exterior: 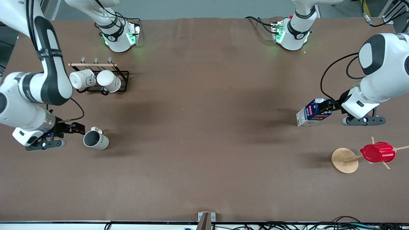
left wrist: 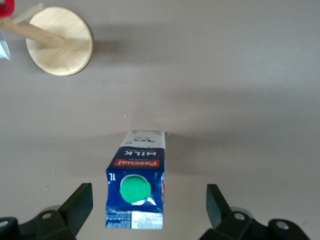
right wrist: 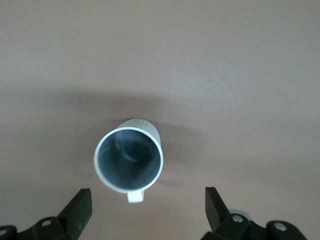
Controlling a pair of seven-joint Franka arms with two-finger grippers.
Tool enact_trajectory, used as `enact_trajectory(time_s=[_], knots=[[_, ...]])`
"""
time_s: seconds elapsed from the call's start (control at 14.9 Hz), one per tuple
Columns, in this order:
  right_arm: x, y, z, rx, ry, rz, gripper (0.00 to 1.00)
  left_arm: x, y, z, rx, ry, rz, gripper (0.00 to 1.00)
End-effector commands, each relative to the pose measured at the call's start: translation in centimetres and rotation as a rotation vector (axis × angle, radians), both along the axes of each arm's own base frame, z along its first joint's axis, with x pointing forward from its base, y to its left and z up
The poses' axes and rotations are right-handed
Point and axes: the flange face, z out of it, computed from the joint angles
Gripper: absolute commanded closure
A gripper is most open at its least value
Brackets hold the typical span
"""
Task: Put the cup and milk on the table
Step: 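Grasp the white mug with the right gripper while the left gripper grasps the milk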
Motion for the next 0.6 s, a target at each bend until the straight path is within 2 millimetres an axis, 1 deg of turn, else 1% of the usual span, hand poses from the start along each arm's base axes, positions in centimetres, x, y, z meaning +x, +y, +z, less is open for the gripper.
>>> enact_trajectory(time_s=[0.0,0.2,0.27,0.4,0.47,0.54], knots=[[-0.6,0.1,-3.0,-0.002,0.004,0.033,0.0,-1.2,1.3,-1.4,-0.006,-0.017,0.013,0.0],[-0.5,0.2,-6.6,-0.01,-0.017,0.037,0.0,-1.6,1.3,-2.8,-0.005,-0.016,0.016,0.0],[-0.4,0.4,-7.4,-0.009,-0.022,0.04,0.0,-1.7,1.3,-3.3,-0.006,-0.008,0.017,0.0],[-0.5,0.6,-8.2,-0.008,-0.023,0.045,0.0,-2.2,1.4,-4.6,-0.004,0.009,0.013,0.0],[-0.6,0.8,-8.4,-0.007,-0.025,0.05,0.02,-2.5,1.5,-5.2,-0.002,0.016,0.013,0.0],[-0.7,0.8,-9.1,-0.009,-0.025,0.05,0.03,-2.7,1.5,-5.4,-0.002,0.022,0.013,0.0]])
